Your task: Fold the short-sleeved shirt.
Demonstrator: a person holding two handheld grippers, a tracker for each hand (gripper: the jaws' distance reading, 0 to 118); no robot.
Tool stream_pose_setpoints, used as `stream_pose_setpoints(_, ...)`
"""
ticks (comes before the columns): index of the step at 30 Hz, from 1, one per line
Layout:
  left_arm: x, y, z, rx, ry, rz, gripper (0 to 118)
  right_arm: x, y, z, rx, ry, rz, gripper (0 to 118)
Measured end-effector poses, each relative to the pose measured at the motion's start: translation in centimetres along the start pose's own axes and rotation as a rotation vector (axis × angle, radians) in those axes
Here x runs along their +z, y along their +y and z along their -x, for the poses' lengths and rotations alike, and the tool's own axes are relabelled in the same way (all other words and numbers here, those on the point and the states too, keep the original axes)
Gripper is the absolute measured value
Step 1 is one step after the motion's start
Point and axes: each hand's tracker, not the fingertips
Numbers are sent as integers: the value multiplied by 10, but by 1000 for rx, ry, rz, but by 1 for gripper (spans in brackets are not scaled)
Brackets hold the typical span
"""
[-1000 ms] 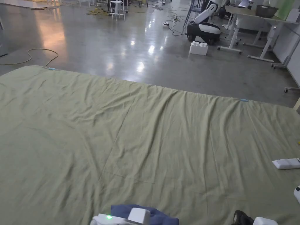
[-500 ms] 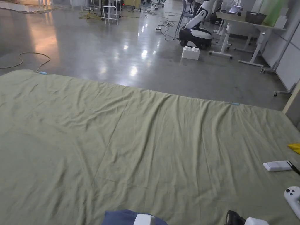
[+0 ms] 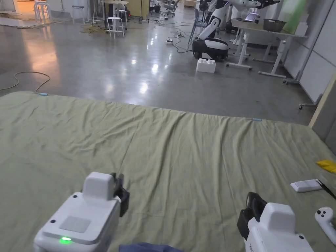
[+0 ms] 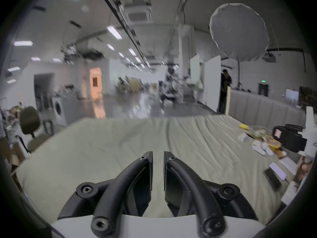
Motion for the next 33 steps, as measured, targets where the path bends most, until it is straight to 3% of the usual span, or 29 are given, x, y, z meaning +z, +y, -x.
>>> stream_pose_setpoints(5, 8, 5, 28, -56, 100, -116, 10, -2, 10, 5, 26, -21, -71, 4)
stream_pose_setpoints(18, 8, -19, 56, 20, 146, -64, 9, 2, 12, 9, 50, -51, -74, 4)
stream_pose_setpoints(24, 12, -30, 63, 19, 126, -29, 9, 14, -18, 30, 36, 64, 93, 4)
stream_pose_setpoints(33, 20, -49, 69, 20, 122, 25, 9, 1, -129, 103, 68, 245, 409, 4)
